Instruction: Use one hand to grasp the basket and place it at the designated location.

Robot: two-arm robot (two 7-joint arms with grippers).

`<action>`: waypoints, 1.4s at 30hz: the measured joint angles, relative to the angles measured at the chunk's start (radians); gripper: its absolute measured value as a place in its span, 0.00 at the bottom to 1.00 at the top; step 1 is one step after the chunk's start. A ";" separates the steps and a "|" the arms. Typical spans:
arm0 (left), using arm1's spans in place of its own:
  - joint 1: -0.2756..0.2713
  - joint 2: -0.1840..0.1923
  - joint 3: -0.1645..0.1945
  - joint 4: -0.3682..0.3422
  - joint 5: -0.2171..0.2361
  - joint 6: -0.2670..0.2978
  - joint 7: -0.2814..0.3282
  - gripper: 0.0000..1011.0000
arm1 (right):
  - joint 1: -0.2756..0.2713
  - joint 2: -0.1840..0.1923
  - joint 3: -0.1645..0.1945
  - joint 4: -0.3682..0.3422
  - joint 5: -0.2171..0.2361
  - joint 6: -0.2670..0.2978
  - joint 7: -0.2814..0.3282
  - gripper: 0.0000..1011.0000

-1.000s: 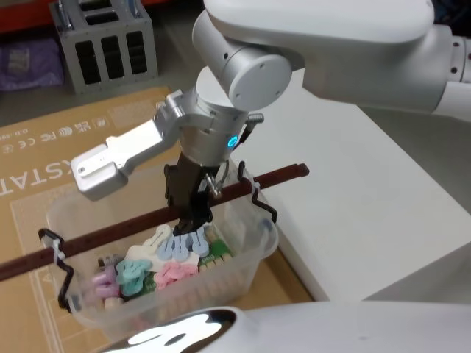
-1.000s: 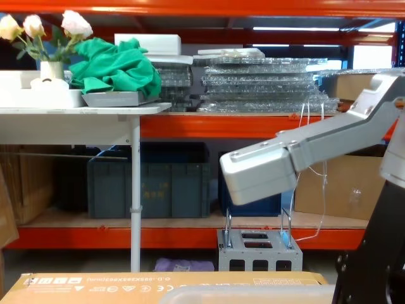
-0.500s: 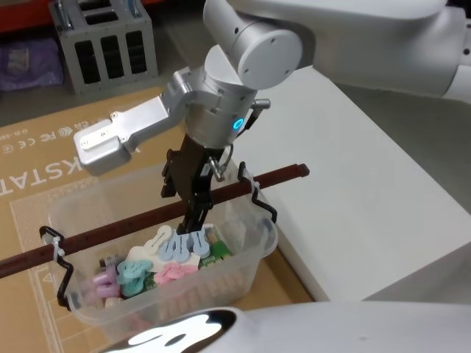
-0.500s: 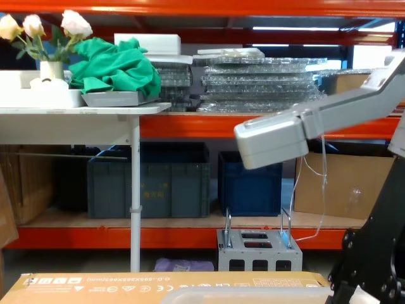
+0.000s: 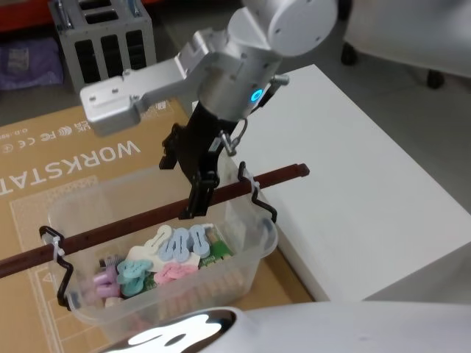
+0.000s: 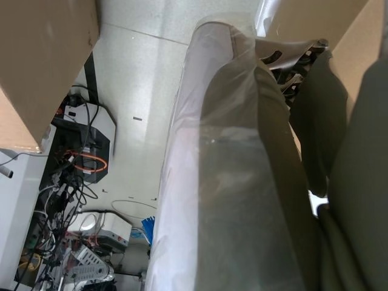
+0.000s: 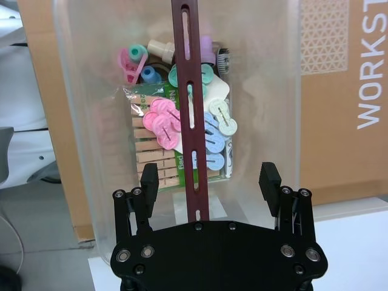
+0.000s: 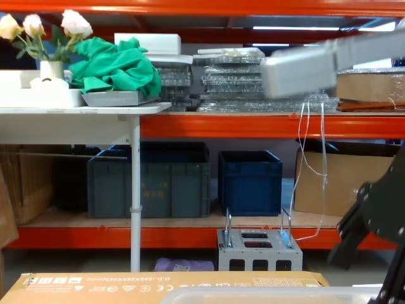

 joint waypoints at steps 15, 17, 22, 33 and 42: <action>0.000 0.000 0.000 0.000 0.000 0.000 0.000 0.00 | 0.018 0.119 0.101 -0.077 0.095 -0.032 -0.015 0.99; 0.000 0.000 0.000 0.000 0.000 0.000 0.000 0.00 | 0.021 0.138 0.117 -0.086 0.112 -0.039 -0.017 0.99; 0.000 0.000 0.000 0.000 0.000 0.000 0.000 0.00 | 0.022 0.169 0.143 -0.107 0.135 -0.050 -0.019 0.99; 0.000 0.000 0.000 0.000 0.000 0.000 0.000 0.00 | 0.007 0.181 0.169 -0.123 0.148 -0.056 -0.012 0.99; 0.000 0.000 0.000 0.000 0.000 0.000 0.000 0.00 | -0.008 0.175 0.183 -0.128 0.146 -0.048 0.001 0.99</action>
